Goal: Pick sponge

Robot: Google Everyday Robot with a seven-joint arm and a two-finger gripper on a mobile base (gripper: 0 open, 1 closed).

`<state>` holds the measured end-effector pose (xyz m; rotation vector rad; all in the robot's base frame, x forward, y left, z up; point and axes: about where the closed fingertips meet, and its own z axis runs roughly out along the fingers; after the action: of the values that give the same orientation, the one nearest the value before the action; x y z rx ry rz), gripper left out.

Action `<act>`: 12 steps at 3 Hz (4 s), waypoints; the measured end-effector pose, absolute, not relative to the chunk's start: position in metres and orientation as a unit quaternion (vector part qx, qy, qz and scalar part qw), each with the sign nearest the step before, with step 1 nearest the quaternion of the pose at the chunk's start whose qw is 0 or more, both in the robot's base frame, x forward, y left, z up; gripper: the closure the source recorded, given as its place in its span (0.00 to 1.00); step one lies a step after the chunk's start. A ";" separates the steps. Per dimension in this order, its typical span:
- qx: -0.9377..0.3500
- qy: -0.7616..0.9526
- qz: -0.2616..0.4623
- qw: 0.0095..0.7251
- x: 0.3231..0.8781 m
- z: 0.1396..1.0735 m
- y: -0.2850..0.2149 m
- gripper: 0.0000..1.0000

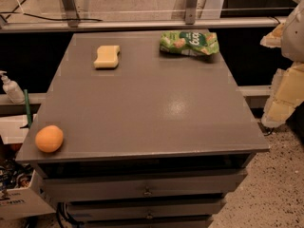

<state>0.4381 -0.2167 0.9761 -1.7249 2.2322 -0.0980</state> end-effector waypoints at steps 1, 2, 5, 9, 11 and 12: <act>-0.603 0.781 -0.034 0.159 0.438 0.976 -0.217 0.00; -0.606 0.776 -0.033 0.172 0.441 0.972 -0.214 0.00; -0.609 0.727 0.084 0.305 0.482 0.942 -0.095 0.00; -0.617 0.678 0.139 0.373 0.547 0.910 0.007 0.00; -0.561 0.696 0.190 0.405 0.613 0.886 0.076 0.00; -0.520 0.716 0.217 0.411 0.647 0.871 0.098 0.00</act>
Offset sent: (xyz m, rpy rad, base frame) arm 0.0067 0.0061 -0.0146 0.0450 -0.0303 0.0330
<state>0.6465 0.0977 0.8713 -1.3096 1.8019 0.5472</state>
